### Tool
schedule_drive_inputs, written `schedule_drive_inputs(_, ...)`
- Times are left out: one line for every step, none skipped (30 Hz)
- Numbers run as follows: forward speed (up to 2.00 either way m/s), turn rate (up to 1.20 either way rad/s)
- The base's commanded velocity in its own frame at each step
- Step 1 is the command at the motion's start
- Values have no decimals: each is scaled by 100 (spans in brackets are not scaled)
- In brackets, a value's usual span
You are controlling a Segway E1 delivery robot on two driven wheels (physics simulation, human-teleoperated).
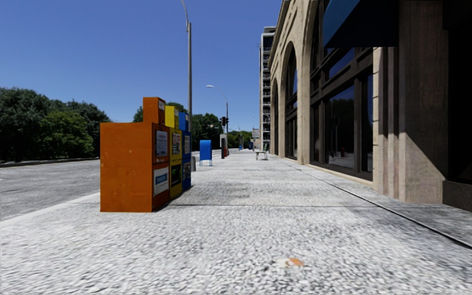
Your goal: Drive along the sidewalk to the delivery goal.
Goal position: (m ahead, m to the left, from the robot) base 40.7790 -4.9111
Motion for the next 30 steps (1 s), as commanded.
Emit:
schedule_drive_inputs(200,0)
schedule_drive_inputs(200,0)
schedule_drive_inputs(200,0)
schedule_drive_inputs(200,0)
schedule_drive_inputs(200,0)
schedule_drive_inputs(200,0)
schedule_drive_inputs(200,0)
schedule_drive_inputs(200,0)
schedule_drive_inputs(200,0)
schedule_drive_inputs(200,0)
schedule_drive_inputs(200,0)
schedule_drive_inputs(200,0)
schedule_drive_inputs(200,0)
schedule_drive_inputs(200,0)
schedule_drive_inputs(200,0)
schedule_drive_inputs(200,0)
schedule_drive_inputs(200,0)
schedule_drive_inputs(200,0)
schedule_drive_inputs(200,0)
schedule_drive_inputs(200,0)
schedule_drive_inputs(200,0)
schedule_drive_inputs(200,0)
schedule_drive_inputs(200,0)
schedule_drive_inputs(200,0)
schedule_drive_inputs(200,0)
schedule_drive_inputs(200,0)
schedule_drive_inputs(200,0)
schedule_drive_inputs(200,0)
schedule_drive_inputs(200,0)
schedule_drive_inputs(200,0)
